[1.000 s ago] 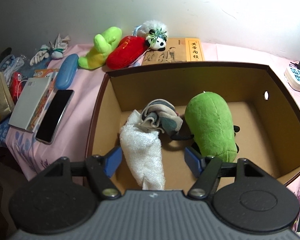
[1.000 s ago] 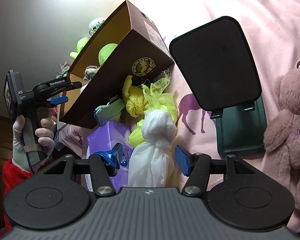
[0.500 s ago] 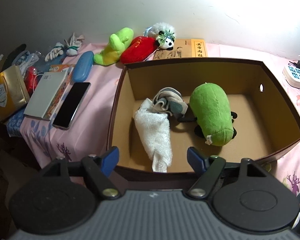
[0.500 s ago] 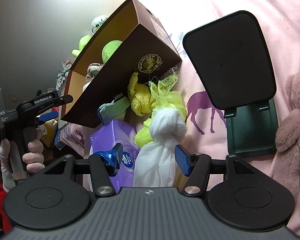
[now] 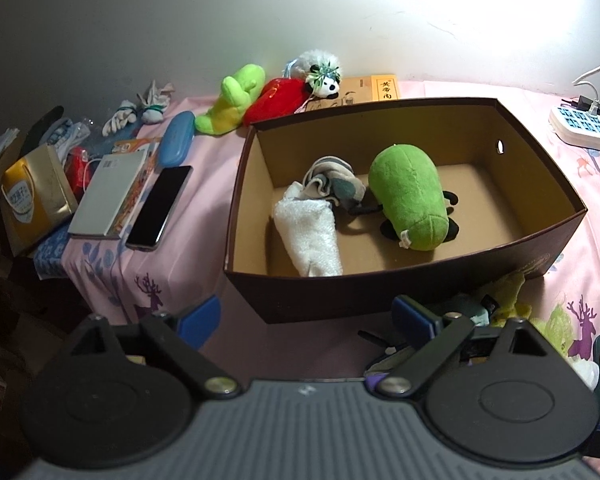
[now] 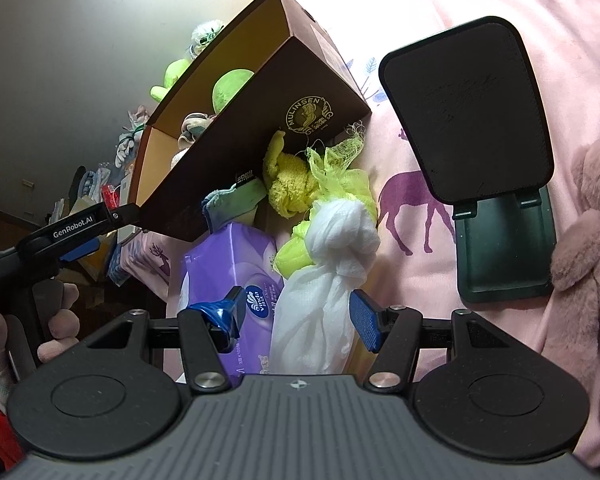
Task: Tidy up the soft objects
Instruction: 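Withdraw the left gripper from the box toward the remaining toys, then grasp the white knotted plastic bag with the right gripper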
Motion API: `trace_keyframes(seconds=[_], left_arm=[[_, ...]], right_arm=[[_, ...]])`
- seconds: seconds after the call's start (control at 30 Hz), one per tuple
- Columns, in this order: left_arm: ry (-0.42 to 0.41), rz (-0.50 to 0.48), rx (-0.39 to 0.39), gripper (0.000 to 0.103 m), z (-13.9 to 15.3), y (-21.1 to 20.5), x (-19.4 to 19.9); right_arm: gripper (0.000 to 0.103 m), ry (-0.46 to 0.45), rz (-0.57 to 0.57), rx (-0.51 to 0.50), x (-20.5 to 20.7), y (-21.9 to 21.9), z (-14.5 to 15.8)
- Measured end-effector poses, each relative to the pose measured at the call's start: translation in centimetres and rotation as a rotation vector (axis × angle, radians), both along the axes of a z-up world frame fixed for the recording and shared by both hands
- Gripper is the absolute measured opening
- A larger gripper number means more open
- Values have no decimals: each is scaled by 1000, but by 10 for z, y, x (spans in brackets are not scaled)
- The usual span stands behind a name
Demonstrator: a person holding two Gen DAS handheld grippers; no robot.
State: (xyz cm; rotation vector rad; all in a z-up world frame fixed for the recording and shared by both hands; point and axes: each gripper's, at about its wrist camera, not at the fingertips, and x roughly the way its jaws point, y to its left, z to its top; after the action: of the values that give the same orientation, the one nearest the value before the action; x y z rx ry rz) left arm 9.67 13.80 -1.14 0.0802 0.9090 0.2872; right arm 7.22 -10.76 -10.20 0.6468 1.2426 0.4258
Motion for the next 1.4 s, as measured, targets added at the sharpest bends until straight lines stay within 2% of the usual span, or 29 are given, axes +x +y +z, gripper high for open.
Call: trace_keyframes(seconds=[0.5, 0.77, 1.03, 1.27, 1.4], left_arm=[[17, 56, -10, 93, -7, 5, -39], [39, 71, -7, 93, -14, 8, -59], [20, 22, -26, 93, -8, -3, -72], [17, -42, -138, 93, -9, -15, -70], [31, -58, -151, 93, -13, -23, -67]], right_arm=[[43, 5, 19, 5, -16, 0, -1], [43, 8, 18, 40, -26, 1, -7], [43, -11, 8, 27, -35, -3, -9], [44, -40, -1, -2, -26, 0, -11], [43, -37, 17, -40, -20, 12, -18]])
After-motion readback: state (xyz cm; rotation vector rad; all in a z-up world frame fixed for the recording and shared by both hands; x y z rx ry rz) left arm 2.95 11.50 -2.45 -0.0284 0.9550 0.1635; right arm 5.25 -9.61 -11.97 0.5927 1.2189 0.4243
